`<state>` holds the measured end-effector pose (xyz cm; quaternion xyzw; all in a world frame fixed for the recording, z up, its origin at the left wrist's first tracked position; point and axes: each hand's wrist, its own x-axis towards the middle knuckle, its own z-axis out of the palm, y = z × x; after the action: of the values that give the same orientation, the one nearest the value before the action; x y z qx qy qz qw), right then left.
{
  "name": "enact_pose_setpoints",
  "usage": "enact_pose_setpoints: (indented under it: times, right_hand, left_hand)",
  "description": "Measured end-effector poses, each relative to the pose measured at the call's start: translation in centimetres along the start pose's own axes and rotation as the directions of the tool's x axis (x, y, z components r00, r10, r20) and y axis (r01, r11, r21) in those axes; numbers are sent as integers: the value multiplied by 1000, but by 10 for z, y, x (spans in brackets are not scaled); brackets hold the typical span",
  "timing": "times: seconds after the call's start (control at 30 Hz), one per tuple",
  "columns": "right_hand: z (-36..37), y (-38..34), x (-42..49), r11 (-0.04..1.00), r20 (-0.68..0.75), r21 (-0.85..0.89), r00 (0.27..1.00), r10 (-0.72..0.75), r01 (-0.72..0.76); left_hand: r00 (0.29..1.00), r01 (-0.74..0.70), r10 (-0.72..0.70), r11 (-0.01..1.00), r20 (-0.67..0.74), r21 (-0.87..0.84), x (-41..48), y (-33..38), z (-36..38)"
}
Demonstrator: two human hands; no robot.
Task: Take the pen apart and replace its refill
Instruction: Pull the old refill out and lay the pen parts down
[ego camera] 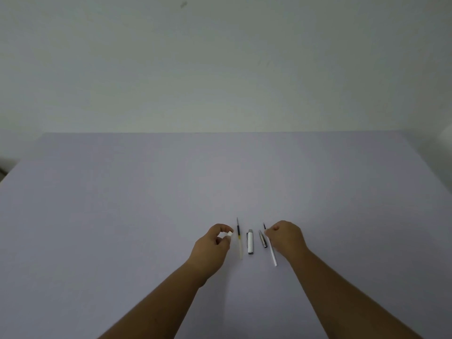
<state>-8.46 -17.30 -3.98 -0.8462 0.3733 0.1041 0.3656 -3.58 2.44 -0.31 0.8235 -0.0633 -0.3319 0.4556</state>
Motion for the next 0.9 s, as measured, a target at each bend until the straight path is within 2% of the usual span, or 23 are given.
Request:
enact_pose_setpoints:
  times: [0.2, 0.7, 0.8, 0.9]
  right_hand:
    - [4, 0, 1, 998, -47, -56, 999, 4, -7]
    - [6, -5, 0, 999, -112, 42, 993, 39, -34]
    - [9, -18, -1, 998, -158, 2, 986, -57, 58]
    - [17, -39, 0, 978, -125, -109, 974, -190, 177]
  left_hand:
    - [1000, -3, 3, 1000, -10, -4, 1, -1, 0]
    - [998, 15, -15, 1000, -58, 16, 6, -5, -6]
    - [998, 14, -13, 1000, -61, 14, 7, -6, -9]
    - [998, 14, -14, 1000, -67, 3, 7, -8, -11]
